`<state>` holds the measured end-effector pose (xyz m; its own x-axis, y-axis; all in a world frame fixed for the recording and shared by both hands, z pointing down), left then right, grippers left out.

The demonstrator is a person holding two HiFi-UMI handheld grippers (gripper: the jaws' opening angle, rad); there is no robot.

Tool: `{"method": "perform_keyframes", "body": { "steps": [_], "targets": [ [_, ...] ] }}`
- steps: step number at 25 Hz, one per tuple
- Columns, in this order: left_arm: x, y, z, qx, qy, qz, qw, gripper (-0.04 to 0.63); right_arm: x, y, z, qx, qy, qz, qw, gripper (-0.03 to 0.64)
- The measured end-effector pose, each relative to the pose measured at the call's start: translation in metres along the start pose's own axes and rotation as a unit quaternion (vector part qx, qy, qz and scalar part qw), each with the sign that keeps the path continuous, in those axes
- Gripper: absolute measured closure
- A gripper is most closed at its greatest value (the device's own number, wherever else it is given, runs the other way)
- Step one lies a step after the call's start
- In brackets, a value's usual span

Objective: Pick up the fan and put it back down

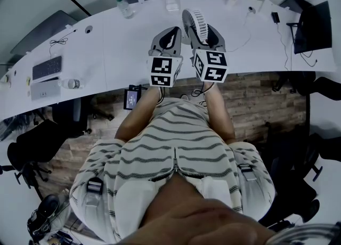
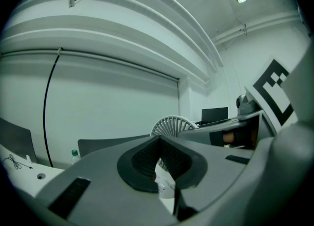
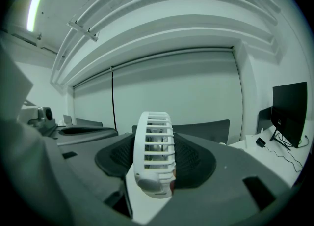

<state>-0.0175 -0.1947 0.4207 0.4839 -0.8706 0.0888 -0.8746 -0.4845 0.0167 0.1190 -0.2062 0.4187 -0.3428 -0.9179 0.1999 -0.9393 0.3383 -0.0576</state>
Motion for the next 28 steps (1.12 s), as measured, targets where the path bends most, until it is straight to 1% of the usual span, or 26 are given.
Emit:
{"method": "perform_keyframes", "body": {
  "steps": [8, 14, 21, 28],
  "targets": [
    [-0.001, 0.002, -0.001, -0.004, 0.001, 0.009, 1.0, 0.588, -0.001, -0.002, 0.0, -0.001, -0.002, -0.001, 1.0, 0.394],
    [-0.003, -0.001, -0.002, -0.002, 0.002, 0.008, 1.0, 0.588, -0.004, -0.004, 0.0, -0.001, -0.002, -0.002, 1.0, 0.394],
    [-0.007, 0.002, -0.003, -0.005, 0.005, 0.016, 0.9998, 0.588, 0.003, -0.005, -0.002, -0.005, 0.005, 0.005, 1.0, 0.394],
    [-0.01, 0.003, -0.003, -0.008, 0.007, 0.025, 0.9996, 0.588, 0.021, -0.009, -0.005, -0.022, 0.023, 0.015, 0.999, 0.394]
  ]
}}
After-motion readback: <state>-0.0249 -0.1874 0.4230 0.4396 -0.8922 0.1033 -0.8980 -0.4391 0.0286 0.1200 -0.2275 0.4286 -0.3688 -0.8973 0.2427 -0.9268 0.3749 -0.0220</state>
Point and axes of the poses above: the fingertips, and each gripper's own axes: x forward along the fingers, y to its left, z out of its top, the point moved 8 cm from there along -x, backward along the fingers, and after that the axes turned 1 degree about -x, right-handed, at the moved point
